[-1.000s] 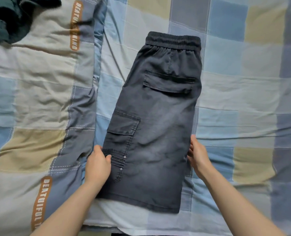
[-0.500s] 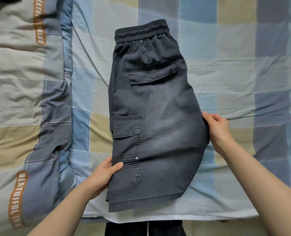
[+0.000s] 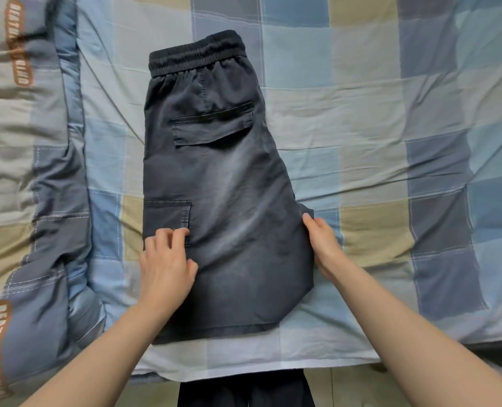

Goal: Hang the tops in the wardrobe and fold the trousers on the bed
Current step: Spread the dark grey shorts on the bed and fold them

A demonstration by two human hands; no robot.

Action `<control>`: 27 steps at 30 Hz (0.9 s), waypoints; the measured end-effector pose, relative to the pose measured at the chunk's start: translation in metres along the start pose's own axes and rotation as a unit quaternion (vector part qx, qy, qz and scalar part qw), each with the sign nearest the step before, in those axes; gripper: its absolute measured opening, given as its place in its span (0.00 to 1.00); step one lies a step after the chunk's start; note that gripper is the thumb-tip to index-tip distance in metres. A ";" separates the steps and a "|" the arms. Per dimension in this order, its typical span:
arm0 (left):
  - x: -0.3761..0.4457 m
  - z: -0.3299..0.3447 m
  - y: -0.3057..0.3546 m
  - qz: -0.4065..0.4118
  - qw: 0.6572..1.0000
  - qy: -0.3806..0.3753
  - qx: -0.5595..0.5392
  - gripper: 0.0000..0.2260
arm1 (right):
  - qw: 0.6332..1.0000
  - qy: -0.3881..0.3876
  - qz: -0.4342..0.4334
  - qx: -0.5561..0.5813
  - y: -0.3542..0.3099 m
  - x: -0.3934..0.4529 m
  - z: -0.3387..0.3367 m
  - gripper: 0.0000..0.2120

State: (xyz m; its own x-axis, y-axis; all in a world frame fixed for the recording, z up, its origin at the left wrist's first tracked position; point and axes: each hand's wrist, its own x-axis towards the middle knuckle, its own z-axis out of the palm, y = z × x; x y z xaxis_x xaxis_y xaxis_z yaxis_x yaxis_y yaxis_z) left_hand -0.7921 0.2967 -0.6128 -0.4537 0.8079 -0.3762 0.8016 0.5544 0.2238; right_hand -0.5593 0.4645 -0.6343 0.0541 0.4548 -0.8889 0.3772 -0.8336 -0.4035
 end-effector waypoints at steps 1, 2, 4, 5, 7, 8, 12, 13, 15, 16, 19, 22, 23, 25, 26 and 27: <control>0.013 -0.002 0.013 0.031 0.999 -0.008 0.004 0.26 | 1.000 -0.019 0.006 0.021 -0.008 0.003 0.001 0.18; 0.028 -0.002 0.023 0.055 0.998 -0.020 0.015 0.27 | 0.998 -0.042 0.017 0.038 -0.015 0.005 0.001 0.18; 0.060 -0.005 0.040 0.086 0.994 -0.048 0.047 0.28 | 0.995 -0.087 0.044 0.039 -0.027 0.005 -0.001 0.16; 0.077 -0.008 0.045 0.090 0.992 -0.071 0.061 0.29 | 0.992 -0.109 0.053 0.027 -0.030 0.005 -0.002 0.16; 0.110 -0.013 0.054 0.077 0.987 -0.127 0.063 0.30 | 0.989 -0.137 0.043 0.027 -0.032 0.008 -0.006 0.16; 0.123 -0.015 0.056 0.060 0.984 -0.156 0.055 0.30 | 0.988 -0.142 0.019 0.051 -0.031 0.009 -0.008 0.15; 0.150 -0.016 0.055 -0.019 0.974 -0.225 0.030 0.29 | 0.990 0.009 -0.137 0.044 -0.020 0.019 -0.032 0.08; 0.152 -0.016 0.053 -0.025 0.971 -0.235 0.033 0.29 | 0.984 0.067 -0.165 -0.002 -0.017 0.022 -0.039 0.09; 0.155 -0.014 0.050 -0.023 0.969 -0.244 0.045 0.29 | 0.988 0.100 -0.120 -0.012 -0.012 0.027 -0.049 0.08; 0.156 -0.014 0.049 -0.018 0.969 -0.242 0.050 0.29 | 0.994 0.078 -0.069 -0.017 -0.010 0.028 -0.051 0.10; 0.150 -0.019 0.052 -0.012 0.974 -0.218 0.058 0.29 | 0.995 -0.024 0.012 -0.093 -0.006 0.014 -0.049 0.21; 0.123 -0.013 0.061 0.065 0.986 -0.117 0.096 0.30 | 0.980 -0.145 0.017 -0.132 0.013 -0.008 -0.049 0.14; 0.109 -0.008 0.063 0.126 0.984 -0.074 0.105 0.31 | 0.970 -0.192 0.021 -0.145 0.023 -0.016 -0.049 0.09; 0.082 0.006 0.066 0.252 0.962 -0.019 0.105 0.34 | 0.950 -0.259 0.024 -0.174 0.042 -0.030 -0.050 0.12; 0.067 0.014 0.066 0.298 0.949 -0.009 0.104 0.34 | 0.945 -0.273 0.026 -0.180 0.051 -0.035 -0.052 0.16; 0.052 0.022 0.066 0.323 0.941 -0.011 0.099 0.35 | 0.944 -0.279 0.025 -0.173 0.059 -0.040 -0.055 0.18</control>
State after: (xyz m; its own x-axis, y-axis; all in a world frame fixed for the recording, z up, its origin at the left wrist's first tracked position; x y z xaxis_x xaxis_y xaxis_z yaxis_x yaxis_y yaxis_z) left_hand -0.7542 0.3710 -0.6369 0.1592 0.9582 -0.2377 0.9653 -0.1005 0.2411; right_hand -0.4888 0.4146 -0.6108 -0.3796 0.1005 -0.9197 0.6723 -0.6529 -0.3488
